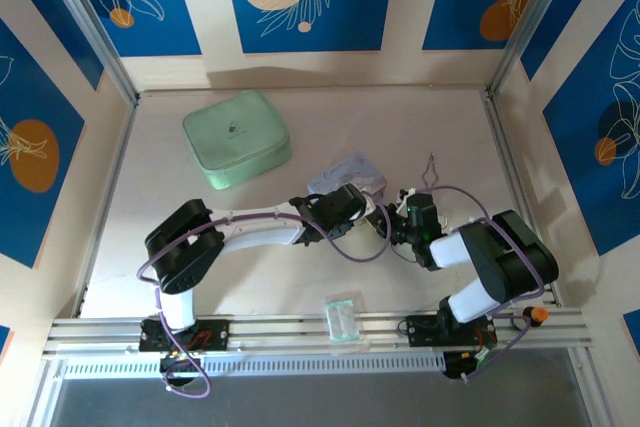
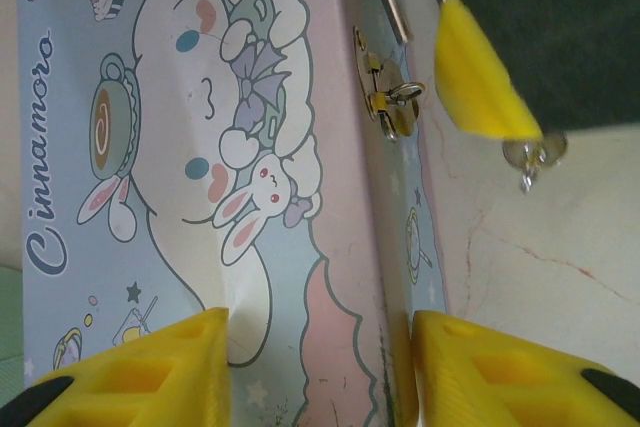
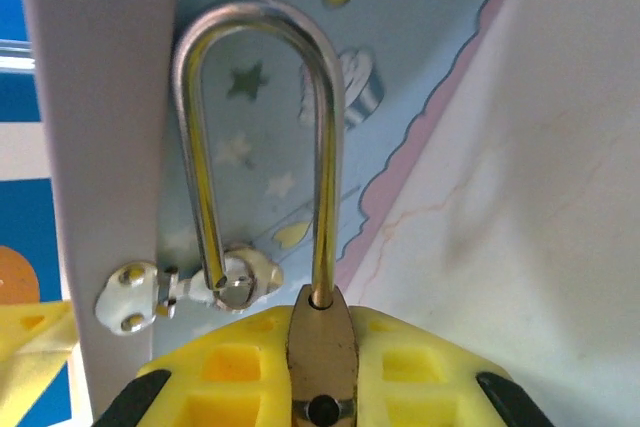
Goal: Unlock the padlock with the key
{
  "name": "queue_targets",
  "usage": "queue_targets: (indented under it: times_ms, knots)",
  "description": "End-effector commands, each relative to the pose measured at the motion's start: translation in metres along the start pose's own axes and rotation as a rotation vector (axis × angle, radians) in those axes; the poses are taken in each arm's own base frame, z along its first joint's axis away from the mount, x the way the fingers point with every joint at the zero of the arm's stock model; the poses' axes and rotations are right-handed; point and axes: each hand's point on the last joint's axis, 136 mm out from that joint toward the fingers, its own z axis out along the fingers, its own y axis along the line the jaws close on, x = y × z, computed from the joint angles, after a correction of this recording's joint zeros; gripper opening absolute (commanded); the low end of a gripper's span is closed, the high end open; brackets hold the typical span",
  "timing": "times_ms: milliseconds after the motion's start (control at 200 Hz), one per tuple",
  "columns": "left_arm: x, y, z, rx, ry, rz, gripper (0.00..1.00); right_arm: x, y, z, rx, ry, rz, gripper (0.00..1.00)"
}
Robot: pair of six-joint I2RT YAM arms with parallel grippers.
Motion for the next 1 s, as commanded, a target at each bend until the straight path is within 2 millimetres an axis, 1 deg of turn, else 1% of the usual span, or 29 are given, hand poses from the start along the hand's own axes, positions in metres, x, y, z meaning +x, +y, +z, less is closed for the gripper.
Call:
queue_targets:
  times_ms: [0,140,190,240,325,410,525,585,730,835,996]
  knots:
    - [0.132,-0.084,0.005,0.316,0.438,0.141,0.46,-0.011,0.040,0.001,-0.142,0.005,-0.058,0.05]
    - [0.130,-0.079,0.007,0.286,0.445,0.128,0.46,-0.011,0.040,0.003,-0.141,0.012,-0.037,0.05]
    - [0.129,-0.072,0.008,0.242,0.457,0.122,0.46,-0.007,0.036,0.005,-0.120,0.034,-0.023,0.05]
    - [0.128,-0.062,0.009,0.189,0.464,0.104,0.46,0.000,0.031,0.006,-0.095,0.075,-0.019,0.05]
    - [0.123,-0.046,0.009,0.147,0.458,0.017,0.53,0.017,0.015,0.005,-0.018,0.143,-0.007,0.05]
    - [0.114,-0.033,0.007,0.104,0.424,-0.053,0.62,0.033,-0.003,0.003,0.084,0.202,-0.004,0.05]
    - [0.102,-0.010,0.005,-0.005,0.394,-0.112,0.68,0.051,-0.021,-0.001,0.172,0.274,-0.004,0.05]
    - [0.101,0.000,0.004,-0.054,0.396,-0.148,0.72,0.059,-0.028,-0.003,0.213,0.318,0.001,0.05]
    - [0.106,0.025,0.001,-0.158,0.411,-0.240,0.81,0.071,-0.042,-0.013,0.325,0.403,-0.002,0.06]
    - [0.105,0.038,-0.002,-0.196,0.386,-0.303,0.82,0.075,-0.048,-0.023,0.398,0.443,-0.018,0.07]
    - [0.102,0.052,-0.002,-0.212,0.362,-0.349,0.83,0.082,-0.058,-0.038,0.521,0.527,-0.039,0.09]
